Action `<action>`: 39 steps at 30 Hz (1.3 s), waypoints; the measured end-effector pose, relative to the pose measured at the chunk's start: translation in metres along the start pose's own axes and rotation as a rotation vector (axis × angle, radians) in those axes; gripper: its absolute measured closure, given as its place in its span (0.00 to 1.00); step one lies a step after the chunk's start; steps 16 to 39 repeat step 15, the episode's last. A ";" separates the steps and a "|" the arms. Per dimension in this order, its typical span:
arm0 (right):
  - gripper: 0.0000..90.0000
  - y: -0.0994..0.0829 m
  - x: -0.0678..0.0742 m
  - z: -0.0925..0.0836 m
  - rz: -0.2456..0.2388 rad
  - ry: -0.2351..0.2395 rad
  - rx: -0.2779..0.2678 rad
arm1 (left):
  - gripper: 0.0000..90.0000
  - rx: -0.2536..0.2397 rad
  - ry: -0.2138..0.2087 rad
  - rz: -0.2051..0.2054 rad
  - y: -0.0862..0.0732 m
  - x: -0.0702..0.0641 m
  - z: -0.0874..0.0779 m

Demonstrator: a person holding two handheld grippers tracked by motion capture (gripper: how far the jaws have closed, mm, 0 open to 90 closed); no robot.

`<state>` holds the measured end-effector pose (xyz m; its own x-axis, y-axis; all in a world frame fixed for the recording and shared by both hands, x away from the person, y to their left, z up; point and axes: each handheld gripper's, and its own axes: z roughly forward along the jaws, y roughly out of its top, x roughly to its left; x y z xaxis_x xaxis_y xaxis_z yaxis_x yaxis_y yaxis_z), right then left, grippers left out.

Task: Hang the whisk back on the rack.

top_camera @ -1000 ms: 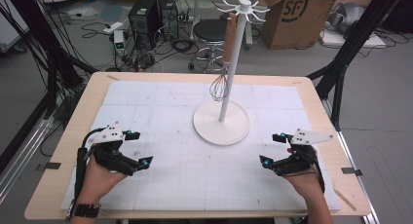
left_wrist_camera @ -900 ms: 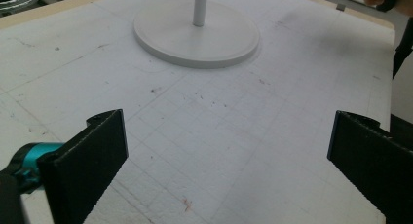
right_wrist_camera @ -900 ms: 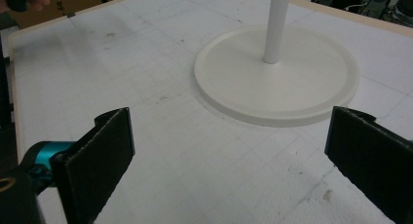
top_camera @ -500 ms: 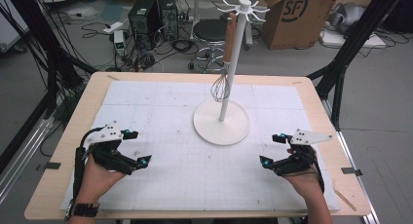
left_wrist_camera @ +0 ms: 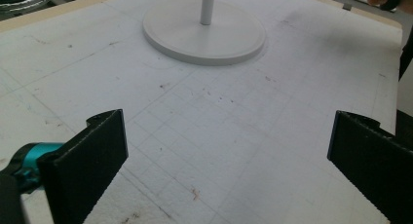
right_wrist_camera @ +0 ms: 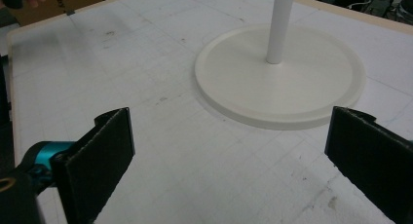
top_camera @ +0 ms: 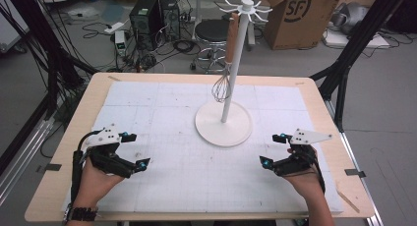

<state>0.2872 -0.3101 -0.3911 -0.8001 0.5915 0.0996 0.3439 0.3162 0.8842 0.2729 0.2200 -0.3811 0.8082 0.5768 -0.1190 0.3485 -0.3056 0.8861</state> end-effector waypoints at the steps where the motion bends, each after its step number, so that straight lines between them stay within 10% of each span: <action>1: 0.03 0.000 0.000 0.000 0.001 -0.001 0.006 | 0.02 -0.001 -0.002 0.001 0.000 0.000 0.000; 39: 0.03 -0.001 0.001 -0.001 -0.001 -0.004 0.005 | 0.02 0.007 -0.004 -0.011 -0.002 0.002 0.004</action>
